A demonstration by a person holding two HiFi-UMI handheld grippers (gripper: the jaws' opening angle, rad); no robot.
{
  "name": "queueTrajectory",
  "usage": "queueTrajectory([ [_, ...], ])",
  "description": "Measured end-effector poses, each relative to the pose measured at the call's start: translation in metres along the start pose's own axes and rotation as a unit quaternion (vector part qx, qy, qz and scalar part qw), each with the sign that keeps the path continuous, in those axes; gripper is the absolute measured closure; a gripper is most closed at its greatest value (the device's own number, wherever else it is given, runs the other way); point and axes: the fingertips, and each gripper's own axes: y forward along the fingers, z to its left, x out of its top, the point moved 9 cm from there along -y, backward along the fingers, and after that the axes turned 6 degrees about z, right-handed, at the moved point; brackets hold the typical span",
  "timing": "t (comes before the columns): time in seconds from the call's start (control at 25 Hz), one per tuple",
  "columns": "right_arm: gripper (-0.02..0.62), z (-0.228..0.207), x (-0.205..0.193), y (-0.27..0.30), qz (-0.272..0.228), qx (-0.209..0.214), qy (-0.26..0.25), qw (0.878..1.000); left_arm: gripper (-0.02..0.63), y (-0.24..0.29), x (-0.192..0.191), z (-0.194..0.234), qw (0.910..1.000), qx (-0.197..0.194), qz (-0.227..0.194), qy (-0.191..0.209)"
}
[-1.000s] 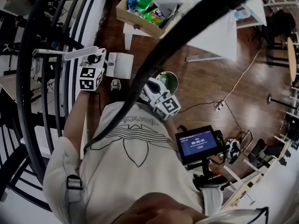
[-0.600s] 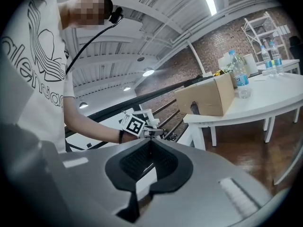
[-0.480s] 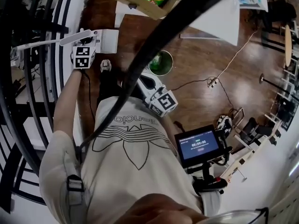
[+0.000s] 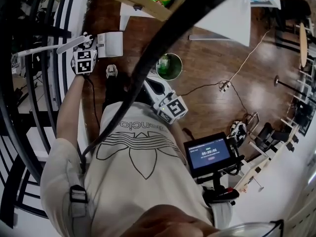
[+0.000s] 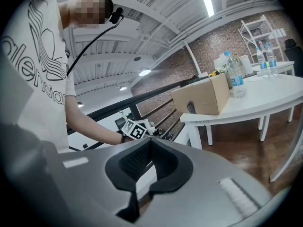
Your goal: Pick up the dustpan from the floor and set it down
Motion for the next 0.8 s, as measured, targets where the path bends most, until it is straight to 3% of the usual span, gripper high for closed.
queueTrajectory([
  [0.2,0.594,-0.006,0.016,-0.002,-0.044,-0.001,-0.016,0.999,0.382,-0.054,-0.016,-0.005,0.9975,0.062,-0.008,-0.033],
  [0.24,0.594,-0.009,0.020,-0.004,-0.053,-0.005,-0.018,0.998,0.399,-0.070,-0.021,-0.010,0.9966,0.068,-0.019,-0.043],
  [0.28,0.594,-0.011,0.024,-0.006,-0.061,-0.011,-0.019,0.998,0.534,-0.088,-0.024,-0.019,0.9963,0.063,-0.033,-0.048],
  [0.32,0.594,-0.014,0.028,-0.010,-0.067,-0.018,-0.023,0.997,0.586,-0.106,-0.024,-0.031,0.9968,0.043,-0.050,-0.045],
  [0.4,0.594,-0.018,0.035,-0.017,-0.077,-0.032,-0.035,0.996,0.586,-0.134,-0.016,-0.061,0.9958,-0.027,-0.086,-0.017],
  [0.56,0.595,-0.018,0.047,-0.021,-0.092,-0.040,-0.048,0.994,0.586,-0.161,0.021,-0.122,0.9728,-0.169,-0.153,0.040],
  [0.68,0.595,-0.013,0.053,-0.017,-0.105,-0.031,-0.058,0.992,0.586,-0.169,0.048,-0.145,0.9582,-0.205,-0.191,0.056],
  [0.8,0.595,-0.012,0.048,-0.007,-0.107,-0.021,-0.066,0.992,0.586,-0.166,0.060,-0.150,0.9504,-0.225,-0.207,0.057],
])
